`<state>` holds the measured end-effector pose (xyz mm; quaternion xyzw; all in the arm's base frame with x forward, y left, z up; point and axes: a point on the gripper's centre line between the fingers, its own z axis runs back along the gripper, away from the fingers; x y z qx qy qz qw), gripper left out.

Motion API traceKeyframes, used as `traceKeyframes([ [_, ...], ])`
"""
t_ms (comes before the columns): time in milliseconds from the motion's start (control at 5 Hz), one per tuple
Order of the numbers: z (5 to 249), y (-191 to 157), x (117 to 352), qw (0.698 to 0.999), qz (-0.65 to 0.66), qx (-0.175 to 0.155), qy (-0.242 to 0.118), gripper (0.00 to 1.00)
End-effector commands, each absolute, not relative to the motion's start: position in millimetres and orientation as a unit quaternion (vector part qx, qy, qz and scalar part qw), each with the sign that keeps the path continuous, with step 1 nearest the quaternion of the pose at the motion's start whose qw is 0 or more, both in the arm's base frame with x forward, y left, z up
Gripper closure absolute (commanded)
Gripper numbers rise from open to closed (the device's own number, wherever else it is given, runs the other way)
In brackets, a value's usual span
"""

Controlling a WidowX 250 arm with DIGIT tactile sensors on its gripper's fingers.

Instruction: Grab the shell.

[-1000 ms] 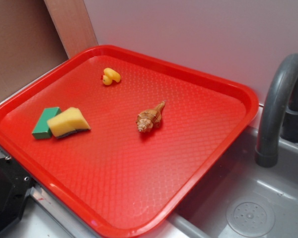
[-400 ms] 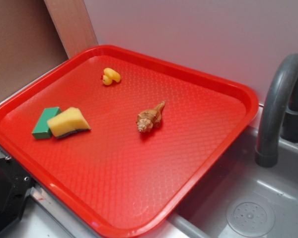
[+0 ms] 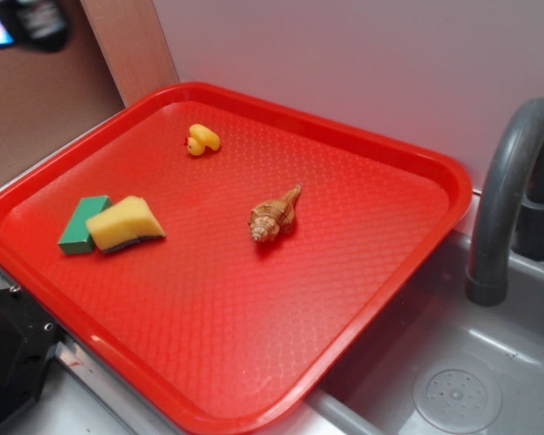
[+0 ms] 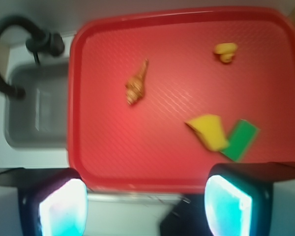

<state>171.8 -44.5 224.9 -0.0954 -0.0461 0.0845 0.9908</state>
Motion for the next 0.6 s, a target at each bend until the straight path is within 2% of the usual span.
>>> traceKeyframes([
  [0,197,-63,217,0.985,0.14,-0.091,-0.051,0.0],
  [400,123,-86,246,0.986,0.154,-0.045,-0.035,0.0],
])
